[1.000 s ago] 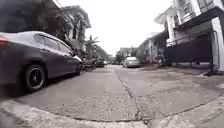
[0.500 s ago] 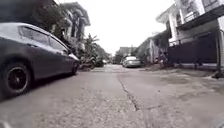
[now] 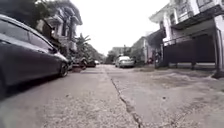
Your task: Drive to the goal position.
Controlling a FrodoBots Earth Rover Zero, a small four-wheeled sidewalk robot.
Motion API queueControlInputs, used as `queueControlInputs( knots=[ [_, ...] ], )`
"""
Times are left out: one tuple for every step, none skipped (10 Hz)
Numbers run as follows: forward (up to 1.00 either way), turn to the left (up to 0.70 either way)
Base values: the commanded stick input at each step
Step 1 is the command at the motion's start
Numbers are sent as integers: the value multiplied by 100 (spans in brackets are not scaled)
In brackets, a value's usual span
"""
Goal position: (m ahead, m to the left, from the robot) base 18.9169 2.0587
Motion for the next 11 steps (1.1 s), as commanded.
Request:
queueControlInputs(
  knots=[
    [100, 0],
    [100, 0],
    [100, 0],
    [100, 0],
    [100, 0],
    [100, 0],
    [100, 1],
    [100, 27],
    [100, 27],
    [100, 27],
    [100, 2]
  ],
)
